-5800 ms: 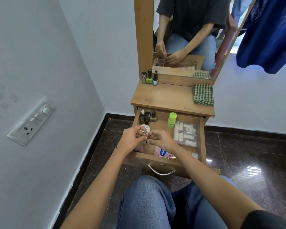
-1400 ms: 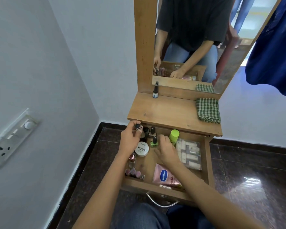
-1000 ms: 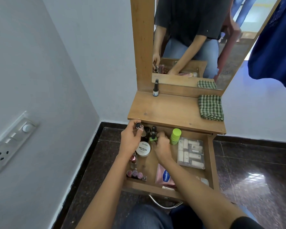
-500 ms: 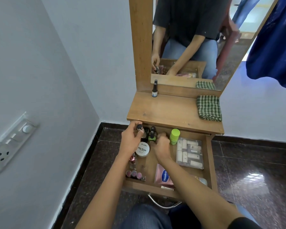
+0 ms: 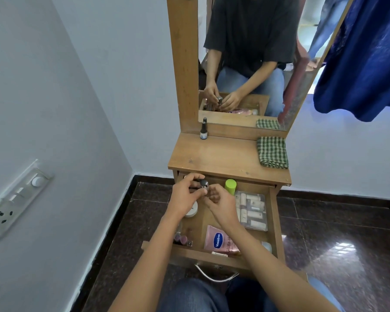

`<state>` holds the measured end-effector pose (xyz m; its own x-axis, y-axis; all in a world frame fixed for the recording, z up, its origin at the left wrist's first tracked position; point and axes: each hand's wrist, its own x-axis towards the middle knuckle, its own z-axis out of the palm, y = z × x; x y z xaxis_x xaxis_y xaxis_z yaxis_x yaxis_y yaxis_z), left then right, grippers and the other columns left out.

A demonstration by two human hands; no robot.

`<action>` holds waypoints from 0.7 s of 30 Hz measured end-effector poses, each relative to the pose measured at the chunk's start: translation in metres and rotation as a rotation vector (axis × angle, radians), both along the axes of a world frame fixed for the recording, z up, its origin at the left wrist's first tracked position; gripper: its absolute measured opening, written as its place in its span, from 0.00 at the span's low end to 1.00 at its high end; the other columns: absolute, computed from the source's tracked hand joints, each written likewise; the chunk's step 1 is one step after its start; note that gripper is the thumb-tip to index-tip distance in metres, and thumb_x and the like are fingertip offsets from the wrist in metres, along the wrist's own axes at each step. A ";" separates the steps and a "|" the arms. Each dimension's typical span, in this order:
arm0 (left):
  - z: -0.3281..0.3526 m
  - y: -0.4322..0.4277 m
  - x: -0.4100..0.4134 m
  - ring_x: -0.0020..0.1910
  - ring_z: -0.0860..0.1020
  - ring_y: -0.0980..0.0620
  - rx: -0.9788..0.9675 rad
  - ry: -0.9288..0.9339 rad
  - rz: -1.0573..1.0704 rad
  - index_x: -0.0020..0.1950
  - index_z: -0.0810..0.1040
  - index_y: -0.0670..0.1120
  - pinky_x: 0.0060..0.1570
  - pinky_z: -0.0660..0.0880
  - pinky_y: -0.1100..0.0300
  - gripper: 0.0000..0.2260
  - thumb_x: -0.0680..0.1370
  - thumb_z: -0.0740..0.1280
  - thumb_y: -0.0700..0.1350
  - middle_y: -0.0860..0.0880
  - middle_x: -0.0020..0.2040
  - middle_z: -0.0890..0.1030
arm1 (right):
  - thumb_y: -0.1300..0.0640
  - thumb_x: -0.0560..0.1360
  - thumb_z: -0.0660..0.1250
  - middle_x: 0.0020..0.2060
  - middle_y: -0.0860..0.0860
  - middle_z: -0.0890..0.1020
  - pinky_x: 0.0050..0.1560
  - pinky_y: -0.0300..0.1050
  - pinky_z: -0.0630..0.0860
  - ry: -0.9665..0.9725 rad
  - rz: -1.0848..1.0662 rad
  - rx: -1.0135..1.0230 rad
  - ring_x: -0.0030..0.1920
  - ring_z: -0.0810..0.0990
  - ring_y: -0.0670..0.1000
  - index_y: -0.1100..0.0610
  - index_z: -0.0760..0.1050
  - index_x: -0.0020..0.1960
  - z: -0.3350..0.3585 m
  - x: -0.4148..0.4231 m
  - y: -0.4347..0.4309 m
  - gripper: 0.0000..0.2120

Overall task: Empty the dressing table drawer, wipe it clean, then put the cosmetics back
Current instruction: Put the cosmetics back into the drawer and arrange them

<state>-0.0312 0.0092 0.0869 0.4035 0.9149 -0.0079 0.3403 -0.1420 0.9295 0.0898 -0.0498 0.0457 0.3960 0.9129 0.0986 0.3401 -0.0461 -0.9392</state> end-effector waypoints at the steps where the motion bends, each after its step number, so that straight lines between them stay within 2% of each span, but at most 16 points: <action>1: -0.001 0.000 0.000 0.46 0.80 0.59 -0.006 -0.003 0.021 0.60 0.77 0.49 0.45 0.75 0.72 0.16 0.74 0.72 0.39 0.51 0.46 0.82 | 0.62 0.70 0.72 0.40 0.48 0.81 0.42 0.32 0.75 -0.022 -0.016 -0.034 0.41 0.79 0.45 0.55 0.77 0.49 -0.003 0.000 0.000 0.08; 4: -0.003 0.004 -0.004 0.47 0.80 0.61 -0.012 -0.047 0.184 0.60 0.76 0.46 0.45 0.76 0.70 0.14 0.76 0.69 0.38 0.51 0.47 0.82 | 0.63 0.71 0.71 0.37 0.48 0.77 0.38 0.29 0.71 -0.030 -0.095 -0.163 0.38 0.74 0.44 0.56 0.74 0.47 -0.016 -0.001 0.001 0.09; 6: -0.004 0.008 -0.007 0.46 0.80 0.61 0.008 -0.040 0.264 0.60 0.76 0.46 0.47 0.76 0.68 0.12 0.77 0.68 0.38 0.52 0.47 0.82 | 0.64 0.70 0.70 0.34 0.47 0.74 0.35 0.35 0.68 -0.058 -0.151 -0.227 0.35 0.72 0.46 0.56 0.71 0.45 -0.025 -0.003 0.006 0.09; 8: -0.005 0.012 -0.011 0.46 0.80 0.61 0.019 -0.027 0.294 0.59 0.76 0.47 0.48 0.76 0.68 0.12 0.77 0.67 0.38 0.52 0.48 0.82 | 0.63 0.71 0.68 0.34 0.49 0.74 0.36 0.42 0.67 -0.125 -0.186 -0.312 0.36 0.73 0.51 0.56 0.69 0.43 -0.032 -0.006 0.013 0.08; 10: -0.006 0.014 -0.013 0.45 0.79 0.62 0.014 -0.011 0.303 0.59 0.76 0.47 0.45 0.73 0.72 0.11 0.77 0.67 0.38 0.53 0.47 0.82 | 0.64 0.72 0.64 0.37 0.53 0.76 0.36 0.44 0.70 -0.192 -0.225 -0.405 0.38 0.75 0.56 0.58 0.69 0.45 -0.036 -0.011 0.019 0.05; 13: -0.010 0.017 -0.016 0.44 0.79 0.63 0.012 0.012 0.319 0.59 0.76 0.47 0.42 0.71 0.75 0.11 0.77 0.66 0.38 0.54 0.46 0.81 | 0.65 0.74 0.61 0.48 0.59 0.78 0.41 0.50 0.76 -0.270 -0.260 -0.469 0.43 0.79 0.61 0.61 0.70 0.54 -0.041 -0.018 0.025 0.08; 16: -0.013 0.019 -0.016 0.44 0.79 0.62 0.009 0.016 0.330 0.59 0.76 0.47 0.42 0.71 0.74 0.12 0.77 0.66 0.38 0.53 0.46 0.82 | 0.66 0.75 0.60 0.58 0.62 0.71 0.44 0.50 0.73 -0.285 -0.292 -0.503 0.46 0.78 0.63 0.64 0.68 0.58 -0.042 -0.023 0.031 0.11; 21: -0.017 0.022 -0.014 0.44 0.79 0.61 0.009 0.020 0.314 0.60 0.76 0.46 0.41 0.70 0.75 0.12 0.77 0.67 0.39 0.54 0.45 0.81 | 0.67 0.76 0.59 0.57 0.63 0.72 0.48 0.49 0.71 -0.196 -0.372 -0.444 0.51 0.77 0.62 0.66 0.68 0.59 -0.040 -0.024 0.041 0.12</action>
